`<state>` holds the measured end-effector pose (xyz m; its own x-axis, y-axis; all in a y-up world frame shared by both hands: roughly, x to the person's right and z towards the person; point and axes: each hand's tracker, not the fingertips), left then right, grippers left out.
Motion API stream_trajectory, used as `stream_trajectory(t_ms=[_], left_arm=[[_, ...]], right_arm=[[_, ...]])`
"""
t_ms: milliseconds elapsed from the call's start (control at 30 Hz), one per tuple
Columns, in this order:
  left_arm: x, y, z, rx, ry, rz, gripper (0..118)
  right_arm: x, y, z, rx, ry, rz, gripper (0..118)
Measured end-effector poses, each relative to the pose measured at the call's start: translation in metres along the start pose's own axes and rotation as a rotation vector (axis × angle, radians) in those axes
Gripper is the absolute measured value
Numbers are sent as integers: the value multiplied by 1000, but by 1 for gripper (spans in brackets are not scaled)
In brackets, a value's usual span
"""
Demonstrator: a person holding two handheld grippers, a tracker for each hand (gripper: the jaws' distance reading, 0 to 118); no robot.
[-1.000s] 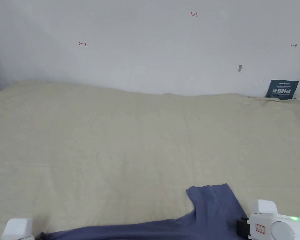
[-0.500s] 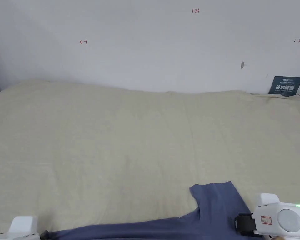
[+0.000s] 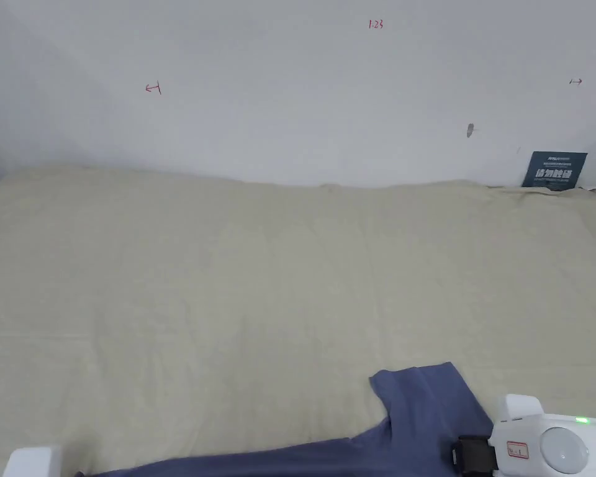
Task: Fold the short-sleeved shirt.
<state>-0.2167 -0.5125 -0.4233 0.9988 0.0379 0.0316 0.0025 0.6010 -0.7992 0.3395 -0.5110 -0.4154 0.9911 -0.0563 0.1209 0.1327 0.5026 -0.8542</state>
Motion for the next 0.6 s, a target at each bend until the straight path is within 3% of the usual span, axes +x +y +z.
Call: stream_trajectory(t_ms=[100,133,200,367,600], left_arm=[[5,-6,4,38,23,-9,3],[7,-6,6,45,29,-23,3],[8,-4,10,46,30,-28,3],[-3,5,24,64,-34,-19,3],[-27,4,85,192,-230,44,3]], right_arm=[[2,-3,7,14,-1,5,63],[2,-4,11,37,-10,22,46],[1,-6,17,44,64,6,7],[-2,-5,24,75,49,13,2],[3,-18,80,192,207,-78,2]])
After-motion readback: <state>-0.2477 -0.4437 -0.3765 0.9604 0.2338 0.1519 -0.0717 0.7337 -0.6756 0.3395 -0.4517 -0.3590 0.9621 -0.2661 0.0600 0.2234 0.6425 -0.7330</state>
